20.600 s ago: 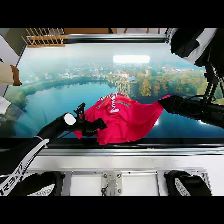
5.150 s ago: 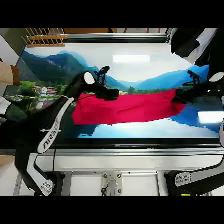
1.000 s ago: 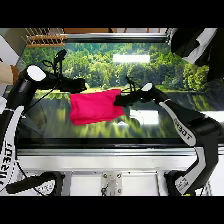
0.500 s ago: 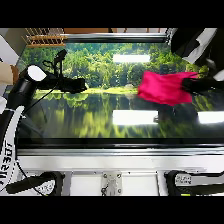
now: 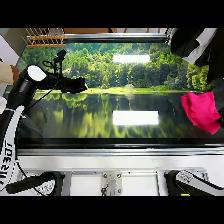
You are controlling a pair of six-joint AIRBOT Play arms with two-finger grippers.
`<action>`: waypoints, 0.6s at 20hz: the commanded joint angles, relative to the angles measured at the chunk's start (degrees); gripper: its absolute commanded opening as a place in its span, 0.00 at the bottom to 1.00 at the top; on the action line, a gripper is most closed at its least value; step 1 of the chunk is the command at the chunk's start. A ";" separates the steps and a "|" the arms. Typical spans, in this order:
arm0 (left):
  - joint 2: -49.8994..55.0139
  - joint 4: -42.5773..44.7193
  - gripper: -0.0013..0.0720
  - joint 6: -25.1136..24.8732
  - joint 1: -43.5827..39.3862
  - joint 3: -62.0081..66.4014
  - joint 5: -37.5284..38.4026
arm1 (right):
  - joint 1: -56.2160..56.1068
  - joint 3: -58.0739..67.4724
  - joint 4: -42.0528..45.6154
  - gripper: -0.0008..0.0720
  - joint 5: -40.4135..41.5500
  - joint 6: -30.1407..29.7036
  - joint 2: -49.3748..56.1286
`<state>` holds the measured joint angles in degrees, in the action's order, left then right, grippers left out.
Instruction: Fold the clothes and pants, and hang the long-sleeved shirts on hangers.
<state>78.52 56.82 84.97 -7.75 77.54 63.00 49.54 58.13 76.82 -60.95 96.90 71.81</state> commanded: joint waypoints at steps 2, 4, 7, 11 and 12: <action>0.00 0.09 0.04 -0.04 0.00 0.00 -0.04 | 1.44 -12.92 2.75 0.04 1.11 2.10 -7.37; 0.00 0.11 0.04 -0.07 0.00 0.00 -0.02 | 1.44 -13.88 2.75 0.43 0.17 1.09 -7.89; -0.02 0.11 0.04 -0.07 0.00 0.00 0.00 | 1.57 -10.82 7.02 0.98 -2.80 -3.32 -8.55; -0.02 0.09 0.04 -0.07 -0.02 -0.02 -0.02 | 0.59 -1.81 7.54 0.98 -1.81 -6.12 -14.05; 0.00 0.11 0.04 -0.07 0.00 -0.02 -0.02 | -1.18 -0.96 2.97 0.98 0.59 -8.79 -16.46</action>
<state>78.52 56.90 84.97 -7.75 77.54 63.00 50.22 53.34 84.01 -62.98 92.31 59.64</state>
